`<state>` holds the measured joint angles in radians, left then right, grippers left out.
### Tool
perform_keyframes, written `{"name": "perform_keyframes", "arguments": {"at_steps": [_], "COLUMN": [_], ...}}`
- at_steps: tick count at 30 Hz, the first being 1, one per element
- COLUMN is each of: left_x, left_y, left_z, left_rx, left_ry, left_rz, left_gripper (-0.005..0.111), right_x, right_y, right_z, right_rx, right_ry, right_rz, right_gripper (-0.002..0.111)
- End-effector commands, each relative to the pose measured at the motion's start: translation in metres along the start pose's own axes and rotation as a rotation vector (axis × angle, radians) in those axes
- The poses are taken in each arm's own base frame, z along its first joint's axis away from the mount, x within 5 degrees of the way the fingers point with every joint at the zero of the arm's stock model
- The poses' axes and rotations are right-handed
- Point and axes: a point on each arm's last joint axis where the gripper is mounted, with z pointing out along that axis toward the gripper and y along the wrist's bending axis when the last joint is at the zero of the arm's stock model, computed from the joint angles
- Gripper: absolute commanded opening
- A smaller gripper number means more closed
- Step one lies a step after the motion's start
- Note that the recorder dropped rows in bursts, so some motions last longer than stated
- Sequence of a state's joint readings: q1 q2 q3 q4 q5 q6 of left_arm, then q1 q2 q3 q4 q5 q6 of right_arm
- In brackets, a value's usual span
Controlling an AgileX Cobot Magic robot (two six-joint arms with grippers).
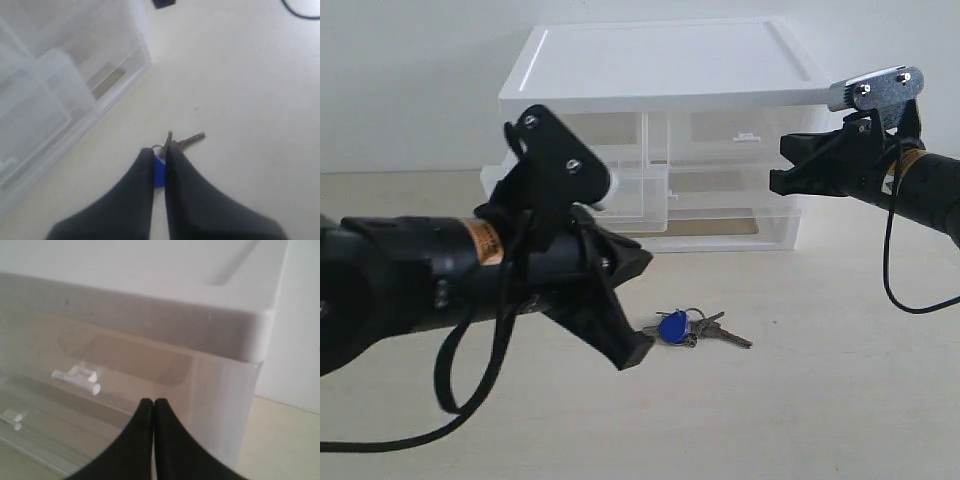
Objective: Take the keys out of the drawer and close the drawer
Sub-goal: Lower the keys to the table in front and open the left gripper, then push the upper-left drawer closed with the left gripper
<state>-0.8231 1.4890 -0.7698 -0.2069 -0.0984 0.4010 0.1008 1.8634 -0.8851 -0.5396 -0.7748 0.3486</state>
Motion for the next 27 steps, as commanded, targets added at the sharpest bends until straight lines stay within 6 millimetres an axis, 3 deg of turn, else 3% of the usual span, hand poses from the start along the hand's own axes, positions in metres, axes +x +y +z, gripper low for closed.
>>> {"name": "perform_keyframes", "arguments": {"at_steps": [1,7,15,23,27], "left_x": [0.024,0.024,0.03,0.015,0.008], "left_y": [0.018,0.042,0.048,0.067,0.067], "left_z": [-0.006,-0.009,0.032,0.052,0.064], "left_rx": [-0.12,-0.296,-0.28,-0.323,-0.288], "left_ry": [-0.075,-0.273,-0.206,-0.244,-0.218], "left_rz": [-0.087,-0.115,-0.106,-0.108,-0.082], "left_gripper": [0.004,0.004,0.004,0.004,0.004], "right_x": [-0.003,-0.003,-0.003,-0.003,-0.003], "right_y": [-0.01,-0.01,-0.01,-0.01,-0.01], "right_z": [0.001,0.001,0.001,0.001,0.001], "right_rx": [0.07,0.07,0.071,0.071,0.071], "right_ry": [-0.017,-0.017,-0.015,-0.015,-0.015], "right_rz": [0.056,0.056,0.056,0.056,0.056], "right_gripper": [0.0,0.0,0.0,0.0,0.0]}}
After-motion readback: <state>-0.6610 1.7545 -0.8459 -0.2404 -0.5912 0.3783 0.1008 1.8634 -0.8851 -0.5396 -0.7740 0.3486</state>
